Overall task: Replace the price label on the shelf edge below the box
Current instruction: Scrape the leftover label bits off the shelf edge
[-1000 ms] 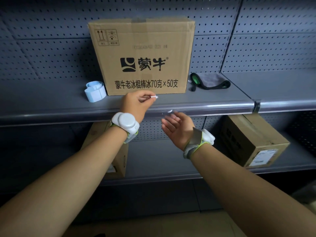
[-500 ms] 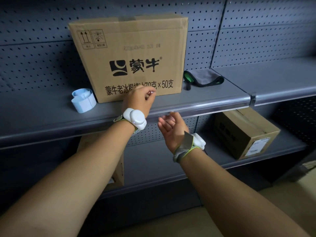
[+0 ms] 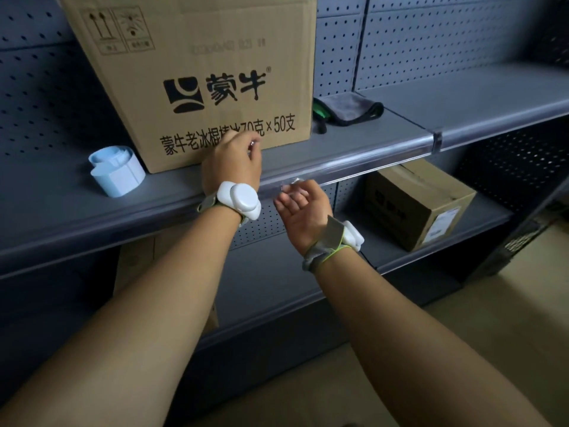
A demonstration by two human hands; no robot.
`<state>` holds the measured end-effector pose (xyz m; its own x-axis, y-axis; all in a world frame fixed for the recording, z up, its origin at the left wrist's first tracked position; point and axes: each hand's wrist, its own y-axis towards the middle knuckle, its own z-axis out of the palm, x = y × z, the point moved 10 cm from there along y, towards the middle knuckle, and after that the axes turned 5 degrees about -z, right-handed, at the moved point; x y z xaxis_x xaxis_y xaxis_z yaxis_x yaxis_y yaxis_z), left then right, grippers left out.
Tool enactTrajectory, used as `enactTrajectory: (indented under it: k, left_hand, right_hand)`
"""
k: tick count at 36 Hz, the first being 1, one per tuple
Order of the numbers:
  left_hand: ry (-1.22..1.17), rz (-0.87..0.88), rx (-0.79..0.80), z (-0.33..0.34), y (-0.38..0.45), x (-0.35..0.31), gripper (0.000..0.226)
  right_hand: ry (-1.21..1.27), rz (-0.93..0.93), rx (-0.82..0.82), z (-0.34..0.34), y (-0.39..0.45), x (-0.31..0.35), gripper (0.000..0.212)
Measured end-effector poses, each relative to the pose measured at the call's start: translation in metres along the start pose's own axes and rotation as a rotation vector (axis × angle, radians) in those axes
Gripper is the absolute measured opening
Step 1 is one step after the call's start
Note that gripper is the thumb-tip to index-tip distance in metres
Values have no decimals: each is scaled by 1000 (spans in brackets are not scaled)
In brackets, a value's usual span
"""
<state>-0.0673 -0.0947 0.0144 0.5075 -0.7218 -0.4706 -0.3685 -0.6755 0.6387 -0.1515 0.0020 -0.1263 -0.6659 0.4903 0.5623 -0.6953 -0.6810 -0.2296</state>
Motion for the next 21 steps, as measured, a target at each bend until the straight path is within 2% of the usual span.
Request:
enactTrajectory:
  k: [10, 21]
  left_hand:
    - [16, 5, -10, 0, -2, -2, 19]
    - [39, 15, -7, 1, -3, -4, 21]
  right_hand:
    - [41, -23, -62, 1, 3, -4, 20]
    - [30, -30, -55, -1, 3, 0, 14]
